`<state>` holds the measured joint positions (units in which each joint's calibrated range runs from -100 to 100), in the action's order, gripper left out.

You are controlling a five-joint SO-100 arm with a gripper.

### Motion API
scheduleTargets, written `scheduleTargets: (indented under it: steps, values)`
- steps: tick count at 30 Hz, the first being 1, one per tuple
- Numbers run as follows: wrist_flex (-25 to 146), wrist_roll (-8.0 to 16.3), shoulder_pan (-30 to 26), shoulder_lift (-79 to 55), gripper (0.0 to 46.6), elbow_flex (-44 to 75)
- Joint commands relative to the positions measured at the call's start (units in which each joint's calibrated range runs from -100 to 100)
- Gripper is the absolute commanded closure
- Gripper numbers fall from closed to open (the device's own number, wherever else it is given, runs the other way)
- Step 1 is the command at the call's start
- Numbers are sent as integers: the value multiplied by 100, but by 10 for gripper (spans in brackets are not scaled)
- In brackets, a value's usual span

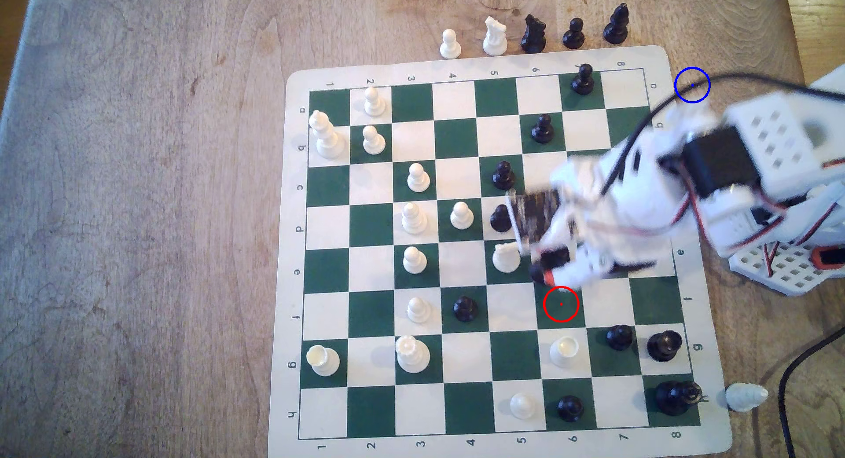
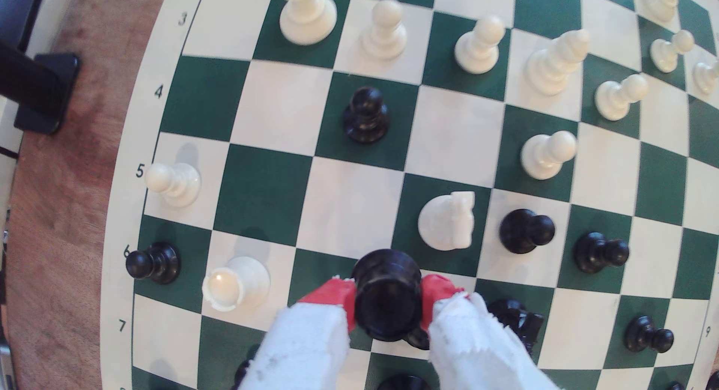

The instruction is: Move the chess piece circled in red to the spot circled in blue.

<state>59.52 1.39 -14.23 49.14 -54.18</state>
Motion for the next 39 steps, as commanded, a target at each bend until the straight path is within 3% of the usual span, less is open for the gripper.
scheduleTargets:
  steps: [1, 7, 12, 25, 29, 39]
  values:
    - [583, 0, 238, 680, 464, 1148]
    - [886, -10, 1756, 1852, 464, 531]
    - [1558, -239, 3164, 3549, 464, -693]
    - [1886, -278, 6230, 4772, 464, -1690]
    - [1902, -352, 6887, 4627, 464, -1962]
    - [1345, -376, 7262, 3796, 464, -2587]
